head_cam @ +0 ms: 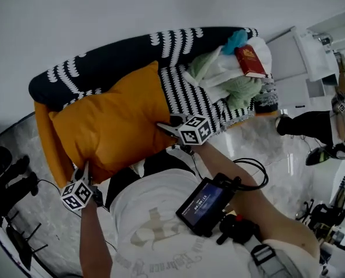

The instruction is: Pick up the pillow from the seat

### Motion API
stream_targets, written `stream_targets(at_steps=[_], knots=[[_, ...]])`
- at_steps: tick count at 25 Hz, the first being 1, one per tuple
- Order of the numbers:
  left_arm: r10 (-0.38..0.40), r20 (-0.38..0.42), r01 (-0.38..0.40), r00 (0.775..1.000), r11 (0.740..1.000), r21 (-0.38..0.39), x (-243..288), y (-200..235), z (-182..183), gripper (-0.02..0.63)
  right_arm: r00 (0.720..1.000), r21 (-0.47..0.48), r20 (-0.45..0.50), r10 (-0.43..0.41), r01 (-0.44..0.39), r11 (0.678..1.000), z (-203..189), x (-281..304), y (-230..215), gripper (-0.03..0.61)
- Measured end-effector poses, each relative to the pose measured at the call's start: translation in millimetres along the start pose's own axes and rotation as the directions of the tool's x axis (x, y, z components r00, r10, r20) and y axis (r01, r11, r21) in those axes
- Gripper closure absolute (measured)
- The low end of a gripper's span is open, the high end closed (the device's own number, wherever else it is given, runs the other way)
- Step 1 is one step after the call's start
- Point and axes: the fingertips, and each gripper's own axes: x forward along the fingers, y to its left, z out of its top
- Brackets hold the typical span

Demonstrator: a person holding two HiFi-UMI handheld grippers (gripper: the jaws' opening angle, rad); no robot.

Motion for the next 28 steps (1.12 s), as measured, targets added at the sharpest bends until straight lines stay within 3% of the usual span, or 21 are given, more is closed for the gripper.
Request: stream_targets(at_steps=[5,12,28], knots=[[-0.074,-0.011,0.075,0.997,0.996,0.038,-13.2,-28.8,6.7,0.571,0.997,0.026,0.037,-0.07,0.069,0.997,-0.9,-46.8,21.1,0.432],[-0.155,-0.02,0.156,0.988,0.979,0.128,9.0,-52.9,31.6,0.571,0.977,0.058,0.13,-0.17,0.163,0.985,2.6,-78.1,12.2,0.431],[-0.327,0.089,0.284,0.941,0.905,0.317,-57.9,-88.8,111.9,0.571,0.87,-0.013,0.4,-0.288,0.319,0.948,53.8,-146.0,96.0,0.413]])
